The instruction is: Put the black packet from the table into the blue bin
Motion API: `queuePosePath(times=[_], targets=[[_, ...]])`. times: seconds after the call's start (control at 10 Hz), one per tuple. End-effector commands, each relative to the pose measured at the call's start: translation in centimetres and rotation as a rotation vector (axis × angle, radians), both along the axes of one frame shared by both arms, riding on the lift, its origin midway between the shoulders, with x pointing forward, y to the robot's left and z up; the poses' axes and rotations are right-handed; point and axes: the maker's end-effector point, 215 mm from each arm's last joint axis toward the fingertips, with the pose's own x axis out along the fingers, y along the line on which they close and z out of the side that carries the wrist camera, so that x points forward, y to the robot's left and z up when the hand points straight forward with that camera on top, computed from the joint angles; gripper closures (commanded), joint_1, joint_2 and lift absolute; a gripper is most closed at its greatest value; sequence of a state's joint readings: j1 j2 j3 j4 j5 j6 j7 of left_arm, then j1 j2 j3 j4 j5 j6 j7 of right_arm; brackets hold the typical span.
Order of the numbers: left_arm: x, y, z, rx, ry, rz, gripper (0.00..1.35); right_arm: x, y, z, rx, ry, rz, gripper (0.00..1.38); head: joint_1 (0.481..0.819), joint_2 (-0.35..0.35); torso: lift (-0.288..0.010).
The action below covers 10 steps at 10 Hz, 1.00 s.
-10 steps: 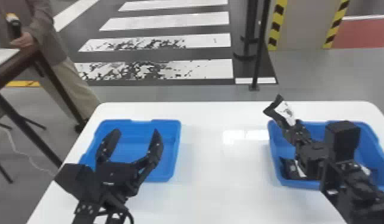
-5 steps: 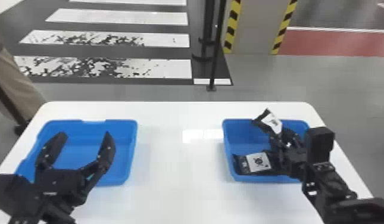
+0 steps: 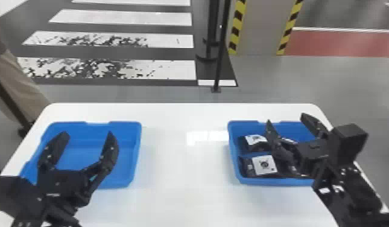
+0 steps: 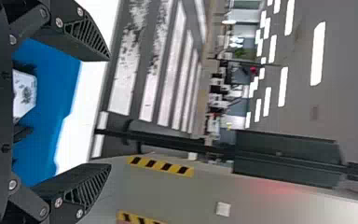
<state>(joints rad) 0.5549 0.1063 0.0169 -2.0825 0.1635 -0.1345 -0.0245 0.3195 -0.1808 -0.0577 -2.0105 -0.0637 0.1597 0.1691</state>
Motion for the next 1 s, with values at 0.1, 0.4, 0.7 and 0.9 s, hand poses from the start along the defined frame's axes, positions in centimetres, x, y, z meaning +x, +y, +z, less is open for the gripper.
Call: queuePosePath(times=[0.1, 0.4, 0.7, 0.9], targets=[[-0.1, 0.2, 0.1, 0.001, -0.004, 0.003, 0.12, -4.3, 3.0, 5.8, 0.107, -0.141, 0.098, 0.11, 0.695, 0.006, -0.11], [0.0, 0.2, 0.3, 0.003, -0.009, 0.003, 0.12, -9.2, 4.4, 6.3, 0.2, -0.126, 0.143, 0.11, 0.695, 0.043, -0.11], [-0.1, 0.3, 0.2, 0.006, -0.009, 0.005, 0.12, -10.3, 1.0, 4.0, 0.154, -0.056, 0.064, 0.12, 0.695, 0.035, -0.11], [-0.1, 0.2, 0.3, 0.01, -0.011, 0.002, 0.12, -10.2, 0.5, 3.9, 0.136, -0.053, 0.054, 0.12, 0.695, 0.009, -0.11]])
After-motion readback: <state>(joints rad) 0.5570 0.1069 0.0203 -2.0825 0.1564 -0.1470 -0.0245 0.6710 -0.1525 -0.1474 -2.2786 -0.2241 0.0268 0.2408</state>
